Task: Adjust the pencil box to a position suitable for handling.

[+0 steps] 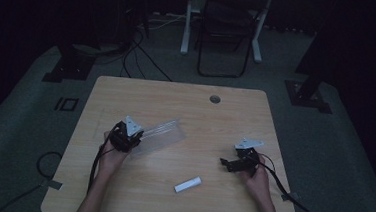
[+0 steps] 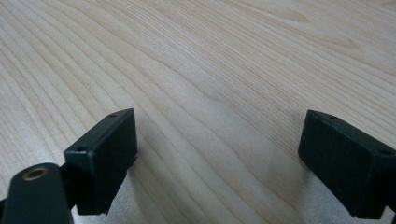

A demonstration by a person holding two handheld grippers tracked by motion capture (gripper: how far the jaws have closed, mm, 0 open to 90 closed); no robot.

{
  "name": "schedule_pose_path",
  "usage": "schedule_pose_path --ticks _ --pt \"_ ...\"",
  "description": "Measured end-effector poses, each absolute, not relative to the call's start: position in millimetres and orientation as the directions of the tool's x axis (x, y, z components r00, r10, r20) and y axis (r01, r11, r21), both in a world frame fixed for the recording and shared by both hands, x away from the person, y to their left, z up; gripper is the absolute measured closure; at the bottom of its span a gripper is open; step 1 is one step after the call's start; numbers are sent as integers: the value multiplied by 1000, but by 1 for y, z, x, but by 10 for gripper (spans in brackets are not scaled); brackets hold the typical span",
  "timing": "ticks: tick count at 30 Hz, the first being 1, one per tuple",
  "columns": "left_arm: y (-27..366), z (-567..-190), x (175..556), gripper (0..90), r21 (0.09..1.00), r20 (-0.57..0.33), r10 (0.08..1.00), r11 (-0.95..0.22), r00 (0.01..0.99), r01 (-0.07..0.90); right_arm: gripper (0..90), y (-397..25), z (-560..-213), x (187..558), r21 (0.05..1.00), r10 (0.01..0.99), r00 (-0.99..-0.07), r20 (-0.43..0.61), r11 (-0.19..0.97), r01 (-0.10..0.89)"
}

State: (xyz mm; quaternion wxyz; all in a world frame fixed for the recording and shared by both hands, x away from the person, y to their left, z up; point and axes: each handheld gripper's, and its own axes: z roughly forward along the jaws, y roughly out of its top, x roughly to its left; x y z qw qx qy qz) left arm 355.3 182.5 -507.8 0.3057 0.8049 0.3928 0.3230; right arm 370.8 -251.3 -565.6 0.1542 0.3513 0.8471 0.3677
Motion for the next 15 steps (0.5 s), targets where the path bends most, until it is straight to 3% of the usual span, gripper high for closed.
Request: schedule_pose_path --ticks 15 --pt "196 -506 349 850 757 293 836 -499 463 422 115 -251 -566 371 731 709 -705 -3 483 482"
